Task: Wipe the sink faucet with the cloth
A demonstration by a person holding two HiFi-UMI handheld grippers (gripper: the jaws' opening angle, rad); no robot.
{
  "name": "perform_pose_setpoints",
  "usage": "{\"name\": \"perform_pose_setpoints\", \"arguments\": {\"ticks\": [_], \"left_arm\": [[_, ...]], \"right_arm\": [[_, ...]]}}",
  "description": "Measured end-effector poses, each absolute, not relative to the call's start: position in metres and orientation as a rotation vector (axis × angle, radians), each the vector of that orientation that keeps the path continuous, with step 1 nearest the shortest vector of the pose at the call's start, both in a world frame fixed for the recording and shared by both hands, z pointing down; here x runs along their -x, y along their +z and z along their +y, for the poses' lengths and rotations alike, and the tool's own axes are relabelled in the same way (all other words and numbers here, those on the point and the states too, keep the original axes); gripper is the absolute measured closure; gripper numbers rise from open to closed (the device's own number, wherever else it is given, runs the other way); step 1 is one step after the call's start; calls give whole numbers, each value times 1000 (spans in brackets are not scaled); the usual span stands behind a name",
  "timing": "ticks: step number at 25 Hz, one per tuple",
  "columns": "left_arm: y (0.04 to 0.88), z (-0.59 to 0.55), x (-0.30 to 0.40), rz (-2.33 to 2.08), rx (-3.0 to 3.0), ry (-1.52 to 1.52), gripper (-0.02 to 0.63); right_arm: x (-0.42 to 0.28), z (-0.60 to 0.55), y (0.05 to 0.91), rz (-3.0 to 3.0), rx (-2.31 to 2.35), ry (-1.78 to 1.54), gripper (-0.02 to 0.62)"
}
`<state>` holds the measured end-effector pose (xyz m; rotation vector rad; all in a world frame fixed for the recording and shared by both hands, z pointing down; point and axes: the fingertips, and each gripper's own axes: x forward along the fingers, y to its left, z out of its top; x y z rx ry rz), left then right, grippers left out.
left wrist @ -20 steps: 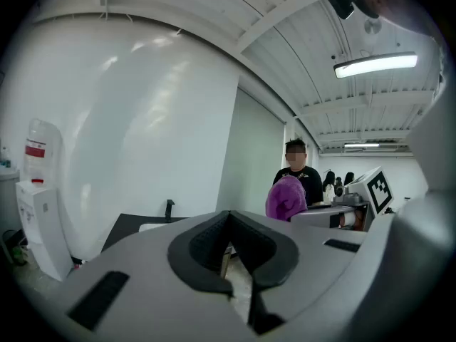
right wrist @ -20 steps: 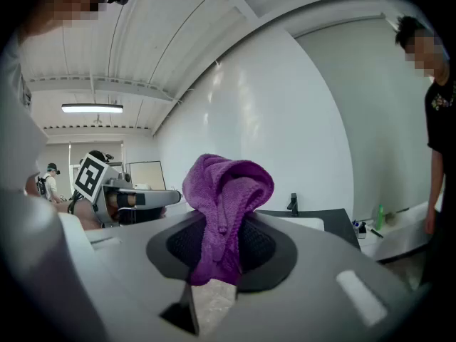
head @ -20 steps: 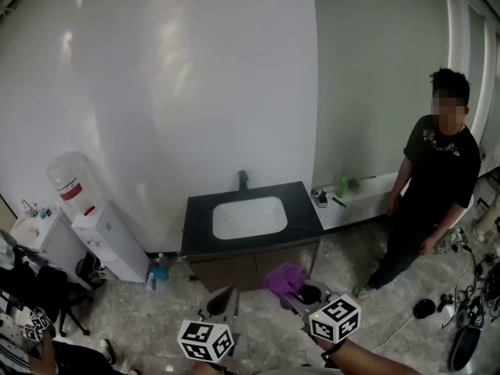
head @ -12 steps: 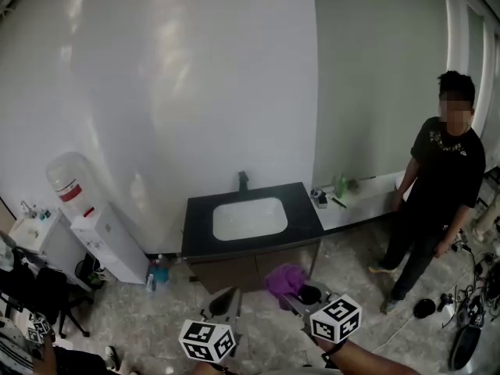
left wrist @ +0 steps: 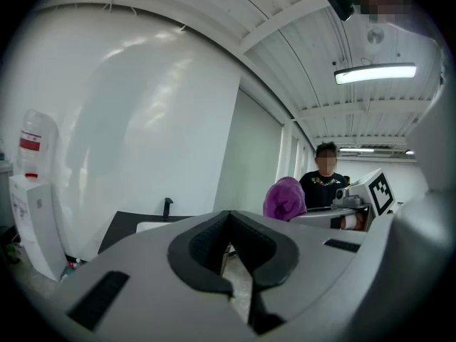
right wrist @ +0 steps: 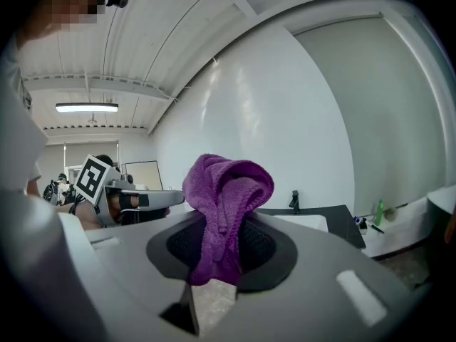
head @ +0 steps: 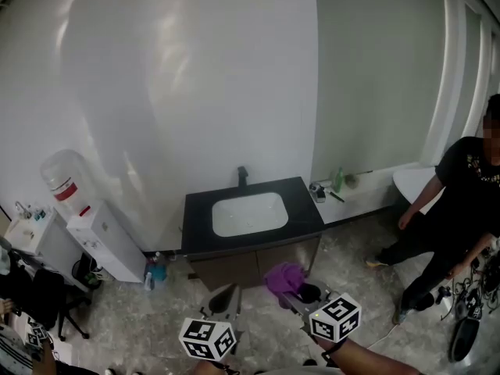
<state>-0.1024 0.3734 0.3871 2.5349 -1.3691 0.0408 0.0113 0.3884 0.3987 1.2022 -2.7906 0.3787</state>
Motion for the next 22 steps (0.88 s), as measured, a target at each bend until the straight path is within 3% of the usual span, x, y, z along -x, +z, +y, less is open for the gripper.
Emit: {"name": "perform_pose_setpoints", "arguments": {"ticks": [13, 22], "left_arm": [[399, 339, 141, -1331, -2532, 34, 600], [432, 225, 118, -1357, -2504, 61, 600]], "right_arm": [[18, 352, 400, -2785, -1264, 358, 492], [4, 227, 438, -2814, -1204, 449, 492]]}}
